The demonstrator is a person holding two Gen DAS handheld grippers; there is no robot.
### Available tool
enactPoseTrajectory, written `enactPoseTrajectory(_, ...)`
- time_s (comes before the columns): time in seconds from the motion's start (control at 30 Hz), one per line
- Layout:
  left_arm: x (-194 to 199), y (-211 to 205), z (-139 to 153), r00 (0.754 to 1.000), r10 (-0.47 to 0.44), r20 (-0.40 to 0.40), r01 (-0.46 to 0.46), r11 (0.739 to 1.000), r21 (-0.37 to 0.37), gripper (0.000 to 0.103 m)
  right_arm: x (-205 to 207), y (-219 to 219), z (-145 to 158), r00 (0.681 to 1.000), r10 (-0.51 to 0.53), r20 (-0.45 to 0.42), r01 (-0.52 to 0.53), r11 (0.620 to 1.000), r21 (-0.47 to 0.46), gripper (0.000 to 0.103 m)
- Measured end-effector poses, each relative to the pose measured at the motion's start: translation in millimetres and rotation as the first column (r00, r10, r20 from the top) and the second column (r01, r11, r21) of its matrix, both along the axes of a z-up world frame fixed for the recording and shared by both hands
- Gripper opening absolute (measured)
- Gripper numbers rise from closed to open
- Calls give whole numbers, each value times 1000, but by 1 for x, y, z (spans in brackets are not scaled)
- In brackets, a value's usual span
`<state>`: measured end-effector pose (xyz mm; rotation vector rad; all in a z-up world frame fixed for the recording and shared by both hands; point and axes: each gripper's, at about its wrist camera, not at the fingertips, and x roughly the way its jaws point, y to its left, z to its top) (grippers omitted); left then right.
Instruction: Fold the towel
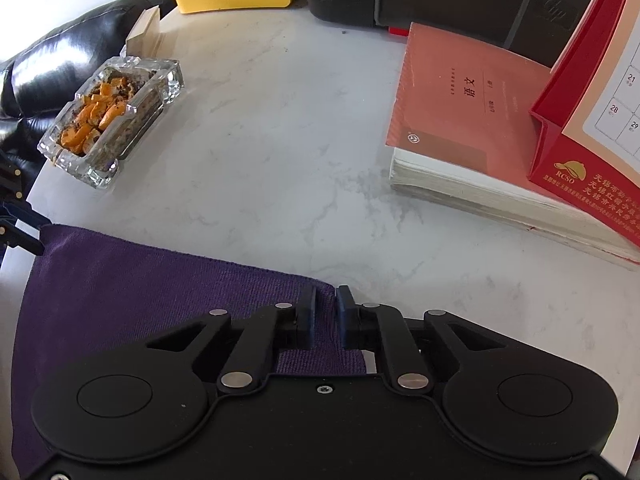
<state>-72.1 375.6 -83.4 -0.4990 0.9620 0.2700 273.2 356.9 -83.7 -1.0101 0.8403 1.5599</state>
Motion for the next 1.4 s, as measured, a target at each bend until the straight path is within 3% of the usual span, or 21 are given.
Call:
enactPoseTrajectory(0.17,-4,-1,3,999,-8,33,9,1000,-15,5,-1,-7,14,1000,-13,-5,13,999,37,10)
enactPoseTrajectory(0.8,-12,-36,28,984,-102,143,104,995,-8,4,-22,-66,62,988,-153,7,150,977,153,10)
enactPoseTrajectory(1.1,-7,-71,45,956,-230,182,231,973,17,4,-27,-122,82,964,-265,0,259,943,209,10)
enactPoseTrajectory(1.4,11,-120,61,896,-401,192,405,914,16,4,-33,-203,102,912,-408,-30,400,872,283,10)
